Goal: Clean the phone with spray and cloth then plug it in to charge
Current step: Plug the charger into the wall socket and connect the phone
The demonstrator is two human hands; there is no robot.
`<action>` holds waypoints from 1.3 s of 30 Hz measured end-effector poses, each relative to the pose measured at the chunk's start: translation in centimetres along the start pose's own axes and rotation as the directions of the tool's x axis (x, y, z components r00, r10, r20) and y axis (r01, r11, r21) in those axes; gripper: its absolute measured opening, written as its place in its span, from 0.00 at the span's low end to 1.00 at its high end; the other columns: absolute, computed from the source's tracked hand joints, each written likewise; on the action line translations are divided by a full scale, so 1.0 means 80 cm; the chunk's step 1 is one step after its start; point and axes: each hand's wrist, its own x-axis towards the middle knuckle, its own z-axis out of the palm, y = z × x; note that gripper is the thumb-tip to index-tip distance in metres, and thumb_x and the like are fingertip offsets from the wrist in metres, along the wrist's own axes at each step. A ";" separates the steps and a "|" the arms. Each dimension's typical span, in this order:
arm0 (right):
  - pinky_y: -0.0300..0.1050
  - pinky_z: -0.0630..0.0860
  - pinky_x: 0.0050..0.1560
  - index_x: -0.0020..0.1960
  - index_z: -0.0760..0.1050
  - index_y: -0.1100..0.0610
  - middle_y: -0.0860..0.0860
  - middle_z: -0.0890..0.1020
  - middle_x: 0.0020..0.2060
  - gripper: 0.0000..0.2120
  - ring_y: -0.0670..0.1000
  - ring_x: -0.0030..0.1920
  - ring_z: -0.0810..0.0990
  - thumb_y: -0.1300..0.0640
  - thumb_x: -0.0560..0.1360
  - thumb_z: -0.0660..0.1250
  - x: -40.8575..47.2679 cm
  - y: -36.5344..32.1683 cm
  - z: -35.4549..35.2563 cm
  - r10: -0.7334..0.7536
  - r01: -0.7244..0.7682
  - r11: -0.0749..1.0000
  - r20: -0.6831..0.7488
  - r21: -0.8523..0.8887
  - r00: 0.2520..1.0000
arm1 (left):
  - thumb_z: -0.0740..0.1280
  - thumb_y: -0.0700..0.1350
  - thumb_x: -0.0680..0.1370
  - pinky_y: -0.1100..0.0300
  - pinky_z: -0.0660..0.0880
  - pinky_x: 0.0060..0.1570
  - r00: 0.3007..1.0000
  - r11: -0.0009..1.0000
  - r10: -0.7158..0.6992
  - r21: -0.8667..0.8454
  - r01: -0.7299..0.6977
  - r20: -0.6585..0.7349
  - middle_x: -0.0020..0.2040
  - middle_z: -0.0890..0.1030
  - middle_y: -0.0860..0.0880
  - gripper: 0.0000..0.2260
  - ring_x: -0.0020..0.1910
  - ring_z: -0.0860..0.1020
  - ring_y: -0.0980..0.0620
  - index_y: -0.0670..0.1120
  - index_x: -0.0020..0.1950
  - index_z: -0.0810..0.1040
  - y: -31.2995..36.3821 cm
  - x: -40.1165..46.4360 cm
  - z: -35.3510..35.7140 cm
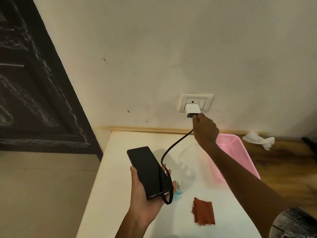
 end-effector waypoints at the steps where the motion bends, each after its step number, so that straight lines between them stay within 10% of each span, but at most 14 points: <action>1: 0.44 0.67 0.35 0.45 0.75 0.60 0.57 0.81 0.37 0.15 0.60 0.38 0.79 0.52 0.79 0.55 0.003 0.005 -0.004 -0.029 0.029 1.000 -0.041 -0.010 0.999 | 0.60 0.71 0.71 0.42 0.76 0.51 1.000 1.000 0.002 0.000 -0.002 0.002 0.56 0.82 0.41 0.34 0.51 0.82 0.41 0.42 0.55 0.83 0.000 0.000 0.000; 4: 0.45 0.72 0.35 0.52 0.75 0.60 0.57 0.80 0.42 0.09 0.58 0.39 0.79 0.57 0.77 0.58 0.015 0.020 -0.012 -0.132 0.126 0.990 -0.103 -0.066 0.986 | 0.61 0.70 0.70 0.41 0.75 0.54 1.000 1.000 0.012 -0.028 -0.012 0.012 0.54 0.82 0.41 0.34 0.51 0.82 0.41 0.42 0.54 0.83 0.003 0.003 -0.005; 8: 0.44 0.67 0.32 0.75 0.54 0.52 0.57 0.72 0.48 0.35 0.55 0.40 0.72 0.64 0.71 0.63 0.021 0.039 -0.009 -0.170 0.209 0.927 0.147 -0.313 0.974 | 0.60 0.70 0.71 0.41 0.75 0.53 1.000 0.998 0.021 -0.054 -0.022 -0.020 0.56 0.81 0.41 0.34 0.53 0.81 0.40 0.43 0.59 0.80 0.010 0.005 -0.010; 13: 0.42 0.70 0.33 0.74 0.30 0.46 0.52 0.73 0.30 0.47 0.50 0.29 0.72 0.64 0.70 0.61 0.024 0.046 0.009 -0.091 0.261 0.876 0.392 -0.405 0.916 | 0.61 0.70 0.71 0.41 0.75 0.54 0.999 0.998 0.019 -0.067 -0.021 -0.040 0.58 0.81 0.41 0.35 0.55 0.79 0.41 0.44 0.63 0.77 0.014 0.008 -0.012; 19: 0.45 0.74 0.43 0.75 0.45 0.52 0.50 0.70 0.31 0.37 0.54 0.40 0.77 0.63 0.72 0.60 0.040 0.030 0.016 0.073 0.220 0.872 0.559 -0.438 0.826 | 0.60 0.70 0.72 0.42 0.76 0.53 1.000 0.997 0.026 -0.074 -0.027 -0.015 0.57 0.81 0.41 0.34 0.53 0.80 0.41 0.43 0.64 0.77 0.015 0.012 -0.016; 24: 0.42 0.68 0.37 0.75 0.48 0.48 0.51 0.70 0.28 0.39 0.54 0.33 0.73 0.62 0.69 0.61 0.010 0.036 0.013 0.009 0.103 0.955 0.374 -0.278 0.927 | 0.59 0.70 0.72 0.42 0.76 0.52 0.999 0.997 0.030 -0.073 -0.031 -0.009 0.58 0.81 0.40 0.34 0.55 0.79 0.40 0.44 0.63 0.77 0.013 0.009 -0.018; 28: 0.48 0.72 0.49 0.67 0.68 0.54 0.57 0.81 0.49 0.22 0.60 0.51 0.78 0.57 0.73 0.62 -0.027 0.033 0.005 0.191 -0.209 0.978 0.310 0.026 0.931 | 0.60 0.69 0.72 0.41 0.76 0.51 0.999 0.997 0.044 -0.064 -0.044 -0.007 0.57 0.81 0.40 0.33 0.55 0.79 0.40 0.44 0.62 0.78 0.012 0.003 -0.016; 33: 0.45 0.70 0.39 0.53 0.77 0.62 0.57 0.82 0.45 0.17 0.51 0.39 0.76 0.48 0.75 0.64 -0.073 -0.005 -0.028 0.177 -0.519 0.762 0.646 0.387 0.742 | 0.60 0.69 0.72 0.40 0.75 0.54 0.999 0.996 0.045 -0.072 -0.043 0.017 0.53 0.82 0.39 0.33 0.52 0.80 0.40 0.43 0.58 0.80 0.009 -0.012 -0.005; 39: 0.46 0.66 0.45 0.55 0.74 0.56 0.53 0.84 0.48 0.21 0.51 0.45 0.72 0.40 0.73 0.66 -0.109 -0.047 -0.068 0.055 -0.701 0.636 0.888 0.321 0.456 | 0.61 0.70 0.71 0.41 0.75 0.54 0.998 0.997 0.037 -0.075 -0.033 0.049 0.50 0.83 0.39 0.33 0.50 0.82 0.40 0.40 0.46 0.85 0.005 -0.028 0.009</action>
